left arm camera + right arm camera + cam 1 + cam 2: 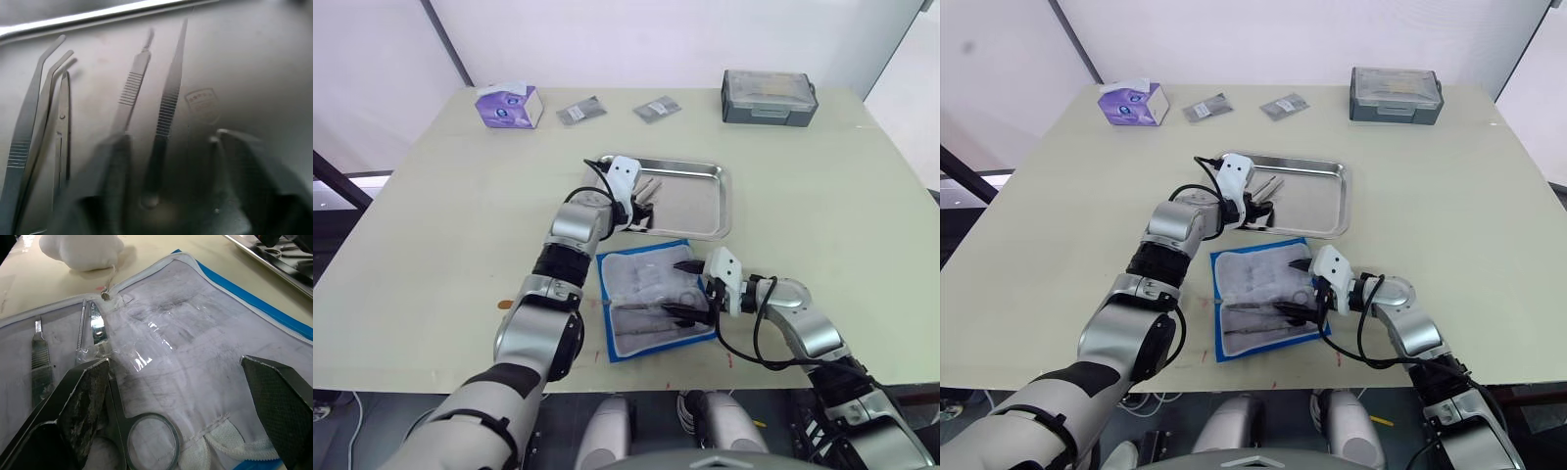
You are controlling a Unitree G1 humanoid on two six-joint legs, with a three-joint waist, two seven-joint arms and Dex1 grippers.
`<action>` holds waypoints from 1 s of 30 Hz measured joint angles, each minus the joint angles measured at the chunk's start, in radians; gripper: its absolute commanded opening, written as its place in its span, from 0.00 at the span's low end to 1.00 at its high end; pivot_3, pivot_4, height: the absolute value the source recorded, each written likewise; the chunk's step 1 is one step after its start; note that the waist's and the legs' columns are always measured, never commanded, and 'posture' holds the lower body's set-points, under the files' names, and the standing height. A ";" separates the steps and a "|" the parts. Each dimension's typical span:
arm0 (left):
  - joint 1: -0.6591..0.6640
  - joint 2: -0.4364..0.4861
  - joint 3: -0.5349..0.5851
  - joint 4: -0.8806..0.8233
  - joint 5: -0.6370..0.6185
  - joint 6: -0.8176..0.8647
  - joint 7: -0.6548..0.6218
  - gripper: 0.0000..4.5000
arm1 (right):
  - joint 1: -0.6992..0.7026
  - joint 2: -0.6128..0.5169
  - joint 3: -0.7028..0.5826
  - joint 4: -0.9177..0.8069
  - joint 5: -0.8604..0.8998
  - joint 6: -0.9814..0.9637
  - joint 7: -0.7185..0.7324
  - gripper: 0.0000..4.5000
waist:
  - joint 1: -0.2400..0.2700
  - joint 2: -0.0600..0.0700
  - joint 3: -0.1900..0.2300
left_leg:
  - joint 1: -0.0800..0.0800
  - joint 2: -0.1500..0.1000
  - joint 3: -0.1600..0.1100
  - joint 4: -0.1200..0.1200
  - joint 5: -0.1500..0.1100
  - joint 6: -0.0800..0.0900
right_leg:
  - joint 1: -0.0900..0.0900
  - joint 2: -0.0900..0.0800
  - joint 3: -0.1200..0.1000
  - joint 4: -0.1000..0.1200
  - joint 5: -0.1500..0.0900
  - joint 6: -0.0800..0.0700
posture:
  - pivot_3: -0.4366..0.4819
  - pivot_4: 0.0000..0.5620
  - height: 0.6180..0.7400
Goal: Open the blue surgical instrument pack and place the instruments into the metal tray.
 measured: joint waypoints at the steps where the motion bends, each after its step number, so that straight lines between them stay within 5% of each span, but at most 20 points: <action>1: 0.003 0.003 0.000 -0.012 -0.001 -0.001 -0.009 0.71 | 0.000 0.000 0.000 -0.001 0.000 0.000 0.000 1.00 | 0.000 0.000 0.000 | 0.000 0.000 0.000 0.000 0.000 0.000 | 0.000 0.000 0.000 0.000 0.000 0.000 | 0.48 0.27 0.98; 7: 0.054 0.060 0.018 -0.161 -0.029 -0.026 -0.099 0.71 | 0.001 0.001 0.000 -0.002 0.000 0.001 -0.002 1.00 | -0.001 0.000 0.000 | 0.000 0.000 0.000 0.000 0.002 -0.004 | 0.000 -0.001 0.000 0.000 0.000 0.000 | 0.48 0.27 0.98; 17: 0.302 0.258 0.050 -0.475 -0.186 -0.101 -0.462 0.71 | 0.004 0.006 -0.004 -0.009 0.003 0.015 -0.003 1.00 | -0.003 0.000 0.000 | 0.000 0.000 0.000 -0.001 0.002 -0.003 | 0.000 -0.002 0.000 -0.001 0.000 0.000 | 0.48 0.27 0.98; 20: 0.477 0.373 0.084 -0.596 -0.272 -0.171 -0.651 0.71 | 0.018 0.013 -0.003 -0.028 0.007 0.021 -0.011 1.00 | -0.012 0.001 0.001 | 0.000 0.002 0.001 -0.003 0.002 -0.003 | 0.000 -0.003 0.001 -0.003 0.000 0.000 | 0.48 0.27 0.98; 30: 0.702 0.479 0.153 -0.690 -0.373 -0.319 -0.886 0.71 | 0.075 0.016 -0.038 -0.102 0.039 0.044 -0.042 1.00 | 0.016 0.002 0.002 | -0.003 0.000 -0.001 -0.003 0.000 0.000 | 0.000 -0.007 -0.003 -0.007 0.000 0.000 | 0.48 0.27 0.98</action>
